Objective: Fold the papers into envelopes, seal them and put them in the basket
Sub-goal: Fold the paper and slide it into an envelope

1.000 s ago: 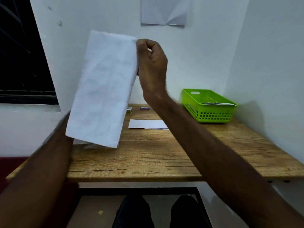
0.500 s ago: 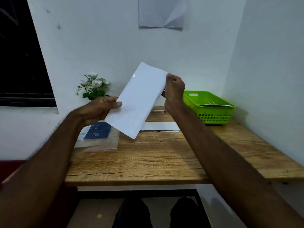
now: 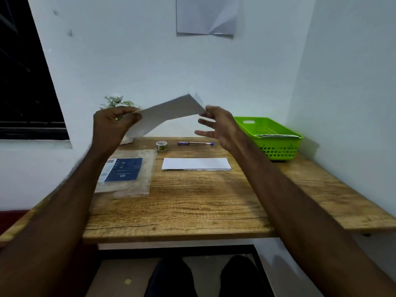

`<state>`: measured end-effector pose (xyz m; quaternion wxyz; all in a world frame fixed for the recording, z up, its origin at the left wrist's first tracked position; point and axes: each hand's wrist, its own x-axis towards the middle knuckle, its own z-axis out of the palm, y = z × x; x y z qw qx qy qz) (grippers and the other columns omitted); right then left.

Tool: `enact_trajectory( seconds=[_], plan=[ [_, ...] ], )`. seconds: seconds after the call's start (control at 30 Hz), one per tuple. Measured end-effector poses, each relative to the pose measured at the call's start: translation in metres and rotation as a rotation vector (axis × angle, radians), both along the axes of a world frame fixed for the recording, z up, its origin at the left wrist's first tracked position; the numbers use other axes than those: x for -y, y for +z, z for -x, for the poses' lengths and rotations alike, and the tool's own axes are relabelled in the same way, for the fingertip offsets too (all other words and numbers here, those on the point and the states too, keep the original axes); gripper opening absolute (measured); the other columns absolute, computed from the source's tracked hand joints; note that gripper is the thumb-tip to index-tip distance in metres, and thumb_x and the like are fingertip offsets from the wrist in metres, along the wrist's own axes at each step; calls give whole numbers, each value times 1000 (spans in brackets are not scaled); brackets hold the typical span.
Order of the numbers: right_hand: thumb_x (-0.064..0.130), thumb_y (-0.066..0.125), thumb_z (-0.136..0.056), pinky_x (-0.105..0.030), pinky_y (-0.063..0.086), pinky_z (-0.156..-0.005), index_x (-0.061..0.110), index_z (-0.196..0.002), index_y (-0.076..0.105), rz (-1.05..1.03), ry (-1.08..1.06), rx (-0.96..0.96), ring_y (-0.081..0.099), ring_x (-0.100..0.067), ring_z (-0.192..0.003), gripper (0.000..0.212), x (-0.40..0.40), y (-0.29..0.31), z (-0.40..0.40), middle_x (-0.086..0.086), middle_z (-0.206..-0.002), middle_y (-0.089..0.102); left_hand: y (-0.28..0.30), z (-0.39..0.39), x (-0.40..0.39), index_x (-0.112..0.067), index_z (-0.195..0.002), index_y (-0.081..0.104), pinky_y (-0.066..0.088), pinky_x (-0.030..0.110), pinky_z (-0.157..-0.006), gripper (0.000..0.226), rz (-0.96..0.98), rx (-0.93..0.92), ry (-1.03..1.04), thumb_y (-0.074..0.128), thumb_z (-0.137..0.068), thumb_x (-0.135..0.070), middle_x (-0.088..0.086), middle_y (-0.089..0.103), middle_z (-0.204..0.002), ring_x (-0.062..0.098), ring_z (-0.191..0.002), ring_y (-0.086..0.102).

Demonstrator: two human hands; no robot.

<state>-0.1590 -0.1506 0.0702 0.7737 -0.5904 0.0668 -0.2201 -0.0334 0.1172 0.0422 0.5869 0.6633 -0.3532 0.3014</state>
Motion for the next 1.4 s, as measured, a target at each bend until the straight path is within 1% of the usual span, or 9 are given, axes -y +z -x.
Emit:
enact_trajectory(
  seconds=[0.17, 0.33, 0.5, 0.67, 0.83, 0.93, 1.03, 1.27, 1.4],
  plan=[
    [19, 55, -104, -41, 63, -52, 3, -103, 53, -221, 274, -295, 75, -40, -66, 16, -4, -28, -1, -28, -104, 67, -6, -7, -12, -11, -93, 82, 56, 39, -97, 13, -162, -22, 23, 84, -80, -12, 5, 79, -97, 21, -100, 74],
    [-8, 56, -96, -29, 63, -57, -3, -93, 64, 45, 290, -414, 76, -25, -65, 9, -7, -43, -10, -22, -94, 71, -8, -19, -25, -17, -81, 78, 49, 27, -93, 20, -573, -132, 7, 90, -71, -4, 1, 77, -96, 21, -105, 69],
    [-3, 64, -94, -26, 62, -57, -4, -96, 65, 275, 342, -577, 77, -19, -68, 2, -9, -49, -8, -16, -86, 76, -11, -25, -32, -21, -77, 77, 49, 40, -86, 28, -877, -283, -14, 87, -69, 4, 2, 74, -90, 27, -96, 64],
    [-3, 69, -91, -23, 58, -48, -4, -106, 62, 376, 281, -635, 72, -16, -59, 17, -13, -53, -10, -16, -77, 74, -12, -25, -36, -25, -97, 78, 47, 33, -90, 39, -1212, -426, -41, 72, -83, 11, -2, 65, -114, 19, -111, 58],
    [3, 75, -89, -18, 48, -40, 1, -91, 68, 600, 228, -647, 61, -11, -49, 7, -14, -59, -9, -10, -74, 68, -10, -16, -28, -25, -84, 81, 48, 21, -73, 43, -1076, -448, -19, 62, -83, 14, -11, 75, -84, 9, -78, 61],
    [9, 79, -86, -16, 37, -36, 7, -73, 66, 767, 194, -656, 50, -7, -44, 18, -15, -63, -9, -5, -65, 63, -9, -9, -17, -18, -88, 82, 51, 21, -82, 25, -971, -396, -62, 68, -89, 2, -14, 78, -86, 3, -83, 68],
    [15, 83, -82, -17, 30, -38, 8, -79, 67, 841, 145, -658, 42, -11, -44, 18, -15, -62, -12, -5, -61, 57, -1, -1, 0, -18, -87, 81, 52, 33, -84, 6, -931, -315, -78, 76, -90, -18, -7, 79, -88, 9, -90, 70],
    [18, 72, -89, -14, 29, -38, 2, -81, 64, 637, -156, -567, 41, -9, -32, 20, 20, -54, -10, -7, -60, 61, 8, 15, 64, -14, -89, 74, 56, 30, -63, 17, -1225, -458, -98, 72, -95, -30, 0, 79, -88, 16, -83, 73],
    [10, 66, -88, -14, 31, -39, 2, -77, 59, 759, -246, -649, 40, -13, -32, 16, 38, -55, 0, -12, -57, 59, -7, 26, 93, -15, -86, 69, 55, 27, -57, 54, -1418, -489, -38, 71, -81, -68, 3, 75, -87, 15, -78, 70]
  ],
)
